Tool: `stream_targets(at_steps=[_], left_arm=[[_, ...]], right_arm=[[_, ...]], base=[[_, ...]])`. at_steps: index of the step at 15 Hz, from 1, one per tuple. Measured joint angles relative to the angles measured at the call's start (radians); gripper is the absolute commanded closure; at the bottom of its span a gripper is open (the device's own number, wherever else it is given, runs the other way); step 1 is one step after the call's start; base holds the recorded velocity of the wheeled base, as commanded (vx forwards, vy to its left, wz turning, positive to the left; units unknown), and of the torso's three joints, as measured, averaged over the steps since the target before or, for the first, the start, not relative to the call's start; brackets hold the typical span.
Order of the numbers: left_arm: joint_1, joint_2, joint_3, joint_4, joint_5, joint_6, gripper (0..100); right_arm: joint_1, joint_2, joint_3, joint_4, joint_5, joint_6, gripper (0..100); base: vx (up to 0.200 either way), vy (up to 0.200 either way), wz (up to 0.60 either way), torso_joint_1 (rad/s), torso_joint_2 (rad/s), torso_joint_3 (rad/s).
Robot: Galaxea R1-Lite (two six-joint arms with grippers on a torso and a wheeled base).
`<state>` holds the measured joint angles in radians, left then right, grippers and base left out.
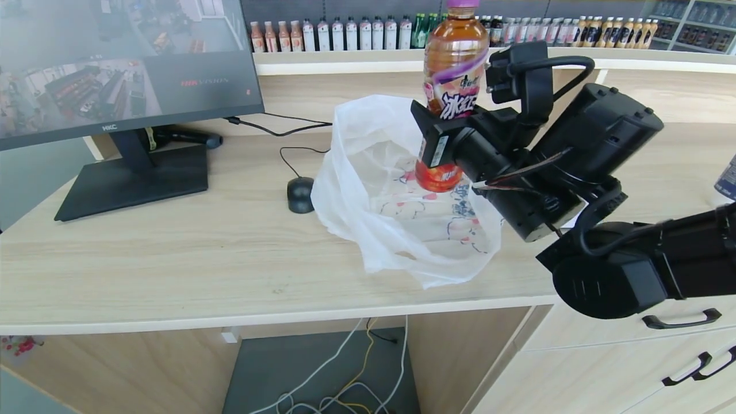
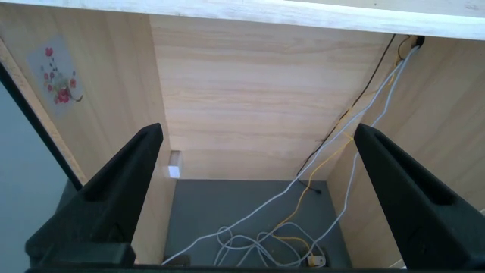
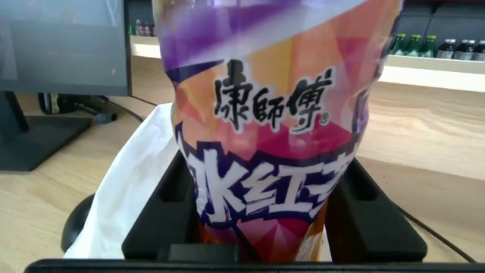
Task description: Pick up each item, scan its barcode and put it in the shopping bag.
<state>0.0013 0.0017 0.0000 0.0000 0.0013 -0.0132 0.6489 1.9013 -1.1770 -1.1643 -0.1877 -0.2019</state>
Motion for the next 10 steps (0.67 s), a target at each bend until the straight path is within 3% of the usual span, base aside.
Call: stream_targets(at_steps=[3,6,10], left_arm=[[0.0,0.0,0.0,0.0,0.0,0.0,0],[0.0,0.0,0.0,0.0,0.0,0.0,0],[0.0,0.0,0.0,0.0,0.0,0.0,0]], right_arm=[[-0.007,0.038,-0.132,0.071,0.016,0.0,100],[-0.011,0.089,-0.261,0.187,0.104,0.013,100],[-0.025,0.144,-0.373,0.279,0.116,0.063,100]], base=[[0.0,0.0,0.0,0.0,0.0,0.0],[0.0,0.0,0.0,0.0,0.0,0.0],[0.0,0.0,0.0,0.0,0.0,0.0]])
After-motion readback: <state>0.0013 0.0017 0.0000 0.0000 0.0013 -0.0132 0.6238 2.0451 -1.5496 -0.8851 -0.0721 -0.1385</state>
